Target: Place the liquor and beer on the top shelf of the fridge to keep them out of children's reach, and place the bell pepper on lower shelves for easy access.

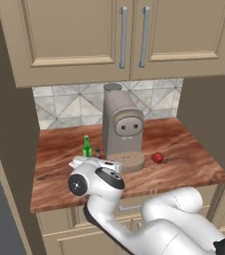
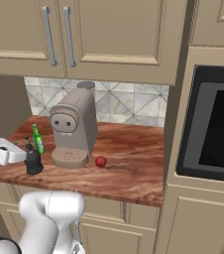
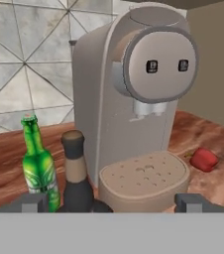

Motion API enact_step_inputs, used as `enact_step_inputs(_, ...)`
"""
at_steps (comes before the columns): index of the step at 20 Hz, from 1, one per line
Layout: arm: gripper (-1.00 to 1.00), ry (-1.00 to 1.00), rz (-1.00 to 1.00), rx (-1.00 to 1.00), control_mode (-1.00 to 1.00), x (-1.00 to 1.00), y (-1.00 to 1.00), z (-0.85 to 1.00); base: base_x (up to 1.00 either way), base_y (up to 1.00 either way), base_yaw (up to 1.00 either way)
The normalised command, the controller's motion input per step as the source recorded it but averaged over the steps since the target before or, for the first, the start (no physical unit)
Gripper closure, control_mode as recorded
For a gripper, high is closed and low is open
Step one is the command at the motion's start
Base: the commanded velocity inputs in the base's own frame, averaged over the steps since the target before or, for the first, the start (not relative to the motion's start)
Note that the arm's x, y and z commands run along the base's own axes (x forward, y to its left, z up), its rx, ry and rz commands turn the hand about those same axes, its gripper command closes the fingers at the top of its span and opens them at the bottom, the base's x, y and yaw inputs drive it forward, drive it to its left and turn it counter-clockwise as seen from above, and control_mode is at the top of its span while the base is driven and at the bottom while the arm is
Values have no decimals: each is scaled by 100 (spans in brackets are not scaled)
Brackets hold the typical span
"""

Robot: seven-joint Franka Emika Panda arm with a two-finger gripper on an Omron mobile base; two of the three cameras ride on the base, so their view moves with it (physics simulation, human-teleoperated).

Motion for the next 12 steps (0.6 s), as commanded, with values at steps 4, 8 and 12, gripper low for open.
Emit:
enact_step_inputs(4,-100,-5,0,0,-100,19,0,-16,0,0,0)
enact_step_inputs(8,-100,-5,0,0,-100,18,0,-17,0,0,0)
enact_step_inputs(12,-100,-4,0,0,-100,16,0,-16,0,0,0)
